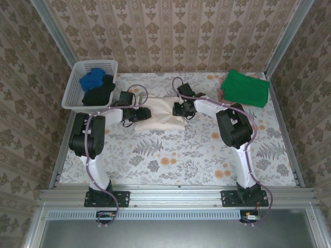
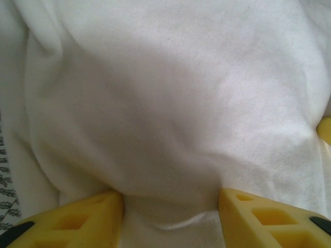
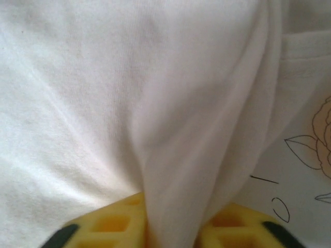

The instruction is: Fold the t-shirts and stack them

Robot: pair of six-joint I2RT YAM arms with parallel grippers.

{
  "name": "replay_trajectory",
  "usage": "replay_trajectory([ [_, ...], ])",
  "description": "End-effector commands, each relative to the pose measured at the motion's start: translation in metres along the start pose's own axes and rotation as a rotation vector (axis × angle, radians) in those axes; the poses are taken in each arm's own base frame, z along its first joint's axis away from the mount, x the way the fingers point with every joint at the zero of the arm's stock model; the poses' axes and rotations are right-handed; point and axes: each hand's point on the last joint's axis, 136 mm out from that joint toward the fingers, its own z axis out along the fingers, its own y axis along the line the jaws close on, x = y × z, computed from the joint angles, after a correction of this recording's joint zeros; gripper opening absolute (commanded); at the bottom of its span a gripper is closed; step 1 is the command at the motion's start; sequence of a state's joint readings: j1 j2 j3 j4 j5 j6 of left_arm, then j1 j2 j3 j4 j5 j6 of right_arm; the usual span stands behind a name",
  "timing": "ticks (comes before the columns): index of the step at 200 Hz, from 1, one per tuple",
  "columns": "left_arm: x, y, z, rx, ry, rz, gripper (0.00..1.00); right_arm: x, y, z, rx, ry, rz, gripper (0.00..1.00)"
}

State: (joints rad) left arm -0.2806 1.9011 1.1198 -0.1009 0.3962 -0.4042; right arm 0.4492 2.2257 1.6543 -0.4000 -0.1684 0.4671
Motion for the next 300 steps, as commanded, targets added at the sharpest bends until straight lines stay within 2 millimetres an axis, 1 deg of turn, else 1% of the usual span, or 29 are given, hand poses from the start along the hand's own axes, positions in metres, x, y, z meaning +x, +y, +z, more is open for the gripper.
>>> replay_trajectory([
  [1,0.005,-0.005,-0.009,0.031,0.023,-0.02,0.54,-0.006,-0.006,-0.011,0.042,0.011,-0.013,0.12],
  [15,-0.004,-0.007,-0.025,0.037,-0.012,-0.017,0.55,-0.015,-0.011,-0.023,0.075,-0.003,-0.048,0.03],
  [21,-0.008,-0.007,-0.034,0.037,-0.032,-0.015,0.55,-0.013,-0.016,-0.03,0.104,0.014,-0.057,0.0],
  [42,-0.019,-0.004,-0.061,0.018,-0.081,-0.009,0.57,-0.022,-0.032,-0.049,0.174,0.01,-0.109,0.0],
  [55,-0.024,0.0,-0.077,0.005,-0.105,-0.007,0.58,-0.03,-0.044,-0.064,0.219,-0.001,-0.141,0.0],
  [75,-0.028,0.005,-0.095,-0.007,-0.133,-0.006,0.59,-0.05,-0.064,-0.089,0.301,-0.035,-0.182,0.0],
  [89,-0.029,0.011,-0.101,-0.017,-0.145,-0.015,0.6,-0.066,-0.077,-0.109,0.371,-0.073,-0.205,0.0],
  [103,-0.027,0.018,-0.103,-0.015,-0.144,-0.035,0.6,-0.082,-0.084,-0.13,0.429,-0.116,-0.245,0.0],
  [116,-0.025,0.023,-0.103,-0.007,-0.143,-0.051,0.6,-0.096,-0.09,-0.145,0.467,-0.157,-0.272,0.0],
  [145,-0.02,0.032,-0.102,-0.004,-0.141,-0.073,0.6,-0.125,-0.107,-0.176,0.503,-0.226,-0.253,0.0],
  [172,-0.017,0.036,-0.103,-0.009,-0.138,-0.072,0.58,-0.148,-0.124,-0.205,0.547,-0.283,-0.233,0.0],
  [194,-0.016,0.043,-0.104,-0.012,-0.138,-0.087,0.58,-0.165,-0.145,-0.237,0.591,-0.329,-0.173,0.0],
  [209,-0.015,0.046,-0.104,-0.013,-0.135,-0.094,0.58,-0.178,-0.156,-0.257,0.582,-0.37,-0.134,0.0],
  [228,-0.011,0.05,-0.099,-0.013,-0.118,-0.106,0.58,-0.191,-0.172,-0.283,0.585,-0.41,-0.084,0.0],
  [237,-0.008,0.052,-0.096,-0.013,-0.104,-0.115,0.57,-0.196,-0.183,-0.294,0.594,-0.42,-0.065,0.0],
  [246,-0.003,0.054,-0.092,-0.013,-0.085,-0.123,0.56,-0.197,-0.198,-0.305,0.611,-0.427,-0.035,0.0],
  [253,-0.001,0.056,-0.09,-0.016,-0.079,-0.128,0.56,-0.197,-0.209,-0.309,0.607,-0.424,-0.017,0.0],
  [265,0.004,0.059,-0.087,-0.019,-0.07,-0.139,0.56,-0.193,-0.23,-0.309,0.586,-0.405,0.024,0.0],
  [281,0.01,0.062,-0.083,-0.022,-0.054,-0.155,0.56,-0.183,-0.255,-0.297,0.541,-0.352,0.067,0.0],
  [300,0.013,0.062,-0.082,-0.028,-0.042,-0.158,0.55,-0.17,-0.284,-0.282,0.527,-0.286,0.097,0.0],
])
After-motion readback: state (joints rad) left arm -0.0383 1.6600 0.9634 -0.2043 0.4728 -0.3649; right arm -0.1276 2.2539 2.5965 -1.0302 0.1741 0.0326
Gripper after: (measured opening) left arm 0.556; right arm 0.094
